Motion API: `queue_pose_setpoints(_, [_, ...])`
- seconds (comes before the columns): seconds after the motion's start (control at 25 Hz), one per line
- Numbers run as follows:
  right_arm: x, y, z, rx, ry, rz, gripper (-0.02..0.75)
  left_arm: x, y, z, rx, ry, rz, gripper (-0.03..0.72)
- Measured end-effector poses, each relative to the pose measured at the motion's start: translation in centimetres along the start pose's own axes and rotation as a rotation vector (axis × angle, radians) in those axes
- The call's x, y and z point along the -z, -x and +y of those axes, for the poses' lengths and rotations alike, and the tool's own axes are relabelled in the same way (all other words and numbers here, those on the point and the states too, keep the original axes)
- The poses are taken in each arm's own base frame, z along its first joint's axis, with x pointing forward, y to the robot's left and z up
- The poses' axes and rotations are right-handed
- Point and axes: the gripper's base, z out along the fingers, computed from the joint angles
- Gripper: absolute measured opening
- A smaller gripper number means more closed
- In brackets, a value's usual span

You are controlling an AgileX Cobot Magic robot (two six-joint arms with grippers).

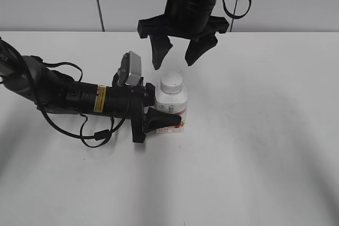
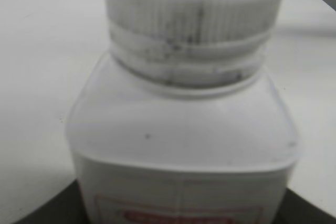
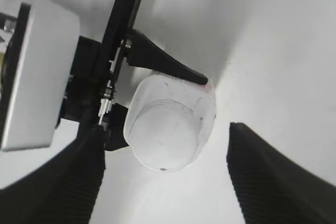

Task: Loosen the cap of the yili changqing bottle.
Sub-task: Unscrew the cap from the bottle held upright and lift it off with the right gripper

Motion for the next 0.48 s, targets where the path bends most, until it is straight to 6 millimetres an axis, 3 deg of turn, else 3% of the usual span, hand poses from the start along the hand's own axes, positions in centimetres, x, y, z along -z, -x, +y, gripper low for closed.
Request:
queue_pose_setpoints(0.2, [-0.12,-0.14,0.61,-0.19,0.069,0.018,0.567,0.0,-0.01,0.0,0.0,0.001,0.001,0.375])
queue_pose_setpoints(0.48, [-0.36,-0.26,0.32,-0.232,0.041,0.024,0.567,0.0,-0.01,0.0,0.0,0.0,0.001,0.375])
